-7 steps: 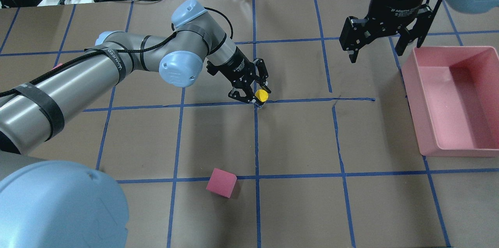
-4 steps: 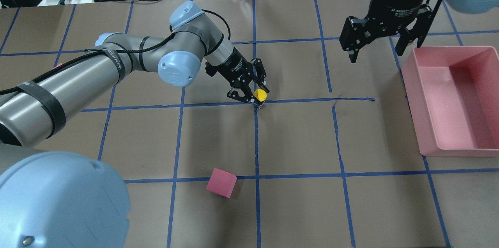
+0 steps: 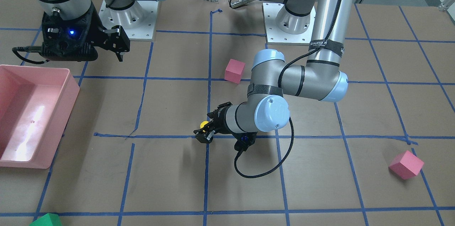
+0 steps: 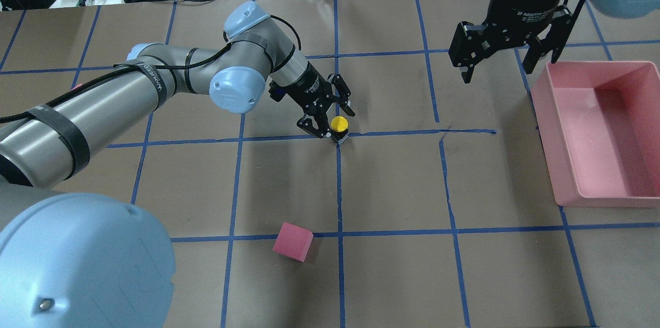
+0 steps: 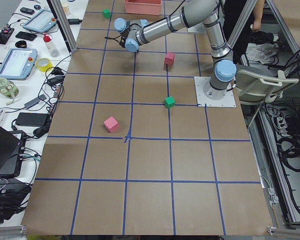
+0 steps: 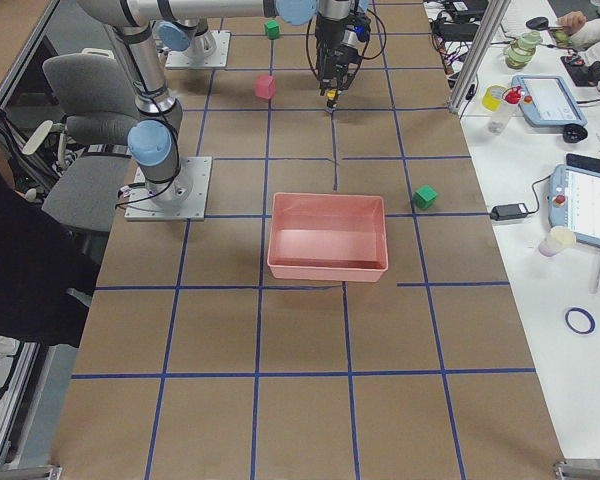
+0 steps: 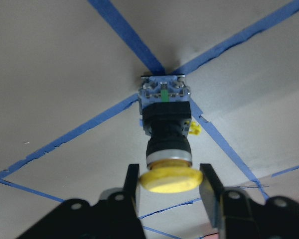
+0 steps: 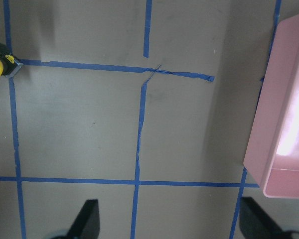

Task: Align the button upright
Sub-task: 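Rotate the button upright with the left gripper and set it down, then open the left gripper and retract it away from the button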

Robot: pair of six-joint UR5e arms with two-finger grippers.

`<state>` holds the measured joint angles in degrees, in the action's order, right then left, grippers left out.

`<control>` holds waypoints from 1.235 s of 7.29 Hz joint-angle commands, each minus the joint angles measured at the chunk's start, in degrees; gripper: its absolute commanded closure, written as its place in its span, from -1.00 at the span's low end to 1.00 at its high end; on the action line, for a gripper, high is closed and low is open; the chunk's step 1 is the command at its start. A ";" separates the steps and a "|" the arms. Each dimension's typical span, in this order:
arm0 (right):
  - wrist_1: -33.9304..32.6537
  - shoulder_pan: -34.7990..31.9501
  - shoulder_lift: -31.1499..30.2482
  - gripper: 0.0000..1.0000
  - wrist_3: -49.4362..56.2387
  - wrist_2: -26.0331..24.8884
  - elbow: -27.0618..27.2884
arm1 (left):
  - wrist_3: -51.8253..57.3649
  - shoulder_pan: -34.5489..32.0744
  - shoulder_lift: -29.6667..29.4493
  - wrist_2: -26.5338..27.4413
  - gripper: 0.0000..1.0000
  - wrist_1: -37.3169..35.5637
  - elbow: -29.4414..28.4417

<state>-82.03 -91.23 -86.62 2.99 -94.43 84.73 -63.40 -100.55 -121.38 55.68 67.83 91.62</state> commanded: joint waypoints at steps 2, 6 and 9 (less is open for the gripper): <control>0.03 0.08 -0.04 -1.00 -0.01 0.03 0.00 | 0.29 -0.17 6.30 6.94 -1.00 0.81 -6.34; 0.03 0.00 -0.04 -1.00 -0.01 -0.05 0.00 | 17.14 1.06 17.55 20.32 -1.00 16.94 -9.52; 0.03 0.08 -0.04 -1.00 -0.01 -0.05 0.00 | 46.70 1.23 29.22 32.79 -1.00 27.13 -8.38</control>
<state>-82.00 -91.16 -86.66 2.99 -94.48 84.73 -28.58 -99.46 -97.49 82.82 89.43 83.02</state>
